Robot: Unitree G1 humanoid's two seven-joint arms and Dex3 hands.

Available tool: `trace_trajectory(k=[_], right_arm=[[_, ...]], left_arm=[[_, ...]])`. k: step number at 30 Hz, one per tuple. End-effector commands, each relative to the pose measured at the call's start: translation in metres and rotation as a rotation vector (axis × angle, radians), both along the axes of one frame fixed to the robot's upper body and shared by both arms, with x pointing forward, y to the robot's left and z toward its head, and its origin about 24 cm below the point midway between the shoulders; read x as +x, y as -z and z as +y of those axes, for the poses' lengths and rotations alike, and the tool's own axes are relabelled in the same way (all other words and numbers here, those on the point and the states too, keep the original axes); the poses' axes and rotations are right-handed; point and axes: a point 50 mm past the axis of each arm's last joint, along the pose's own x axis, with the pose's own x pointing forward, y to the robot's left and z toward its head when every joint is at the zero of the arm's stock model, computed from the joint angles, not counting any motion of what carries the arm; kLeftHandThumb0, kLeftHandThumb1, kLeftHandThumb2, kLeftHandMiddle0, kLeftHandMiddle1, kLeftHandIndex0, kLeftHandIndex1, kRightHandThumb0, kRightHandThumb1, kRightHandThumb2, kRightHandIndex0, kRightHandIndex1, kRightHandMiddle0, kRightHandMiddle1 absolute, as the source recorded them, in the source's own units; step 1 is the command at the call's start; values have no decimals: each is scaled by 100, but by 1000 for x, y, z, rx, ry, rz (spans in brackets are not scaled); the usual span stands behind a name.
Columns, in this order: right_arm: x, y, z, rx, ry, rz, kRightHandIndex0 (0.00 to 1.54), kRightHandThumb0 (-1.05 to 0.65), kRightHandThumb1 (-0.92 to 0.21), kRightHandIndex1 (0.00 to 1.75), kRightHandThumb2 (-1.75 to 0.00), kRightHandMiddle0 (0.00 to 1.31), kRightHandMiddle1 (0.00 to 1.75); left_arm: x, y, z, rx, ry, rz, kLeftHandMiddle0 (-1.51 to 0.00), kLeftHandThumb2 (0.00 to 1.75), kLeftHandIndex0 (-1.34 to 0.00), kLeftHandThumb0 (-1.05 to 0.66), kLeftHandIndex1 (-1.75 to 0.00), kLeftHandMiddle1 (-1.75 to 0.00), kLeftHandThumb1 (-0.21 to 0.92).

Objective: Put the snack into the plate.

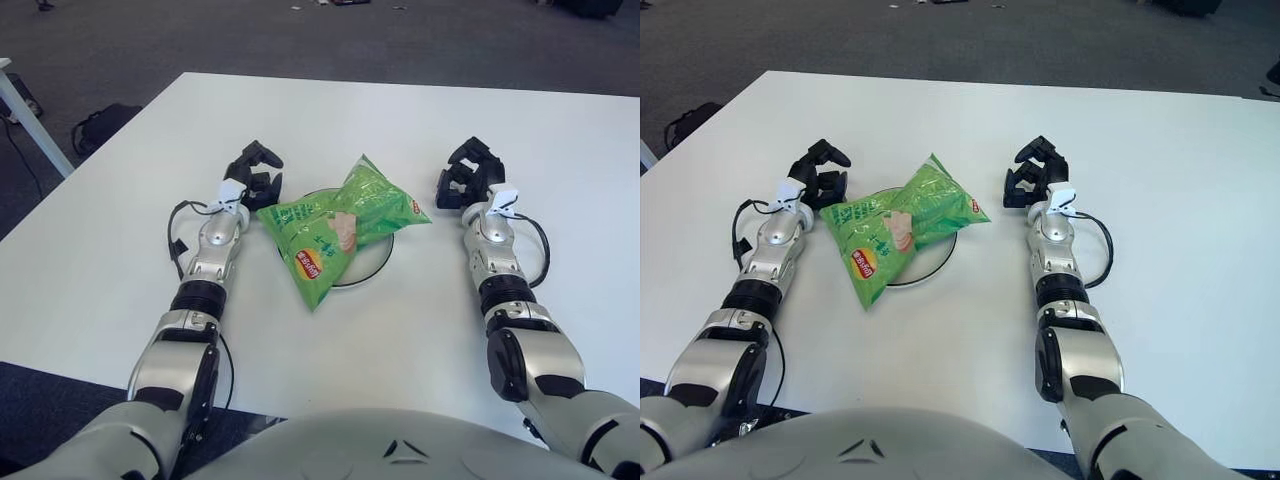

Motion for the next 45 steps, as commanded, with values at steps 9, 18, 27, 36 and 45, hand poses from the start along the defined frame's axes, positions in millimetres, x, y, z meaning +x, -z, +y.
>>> trace_trajectory(k=[9, 18, 27, 36, 45], right_arm=[[-26, 44, -8, -88, 26, 123, 96, 0, 11, 161, -175, 72, 175], [-26, 47, -7, -66, 17, 141, 94, -1, 10, 165, -175, 71, 175], [-27, 47, -4, -52, 24, 132, 91, -1, 8, 169, -175, 70, 175], [-27, 48, 0, -55, 33, 133, 90, -1, 8, 170, -175, 70, 175], [-27, 47, 0, -73, 53, 132, 92, -1, 9, 168, -175, 70, 175]], left_arm=[[-21, 37, 2, -9, -6, 139, -122, 112, -49, -43, -175, -175, 47], [-21, 37, 1, 1, -1, 138, -122, 112, -49, -43, -175, -175, 47], [-21, 36, 1, 0, 4, 143, -122, 113, -49, -43, -175, -175, 47], [-20, 35, 2, 13, 1, 139, -122, 112, -49, -43, -175, -175, 47], [-19, 34, 1, 14, 11, 149, -122, 112, -49, -43, -175, -175, 47]])
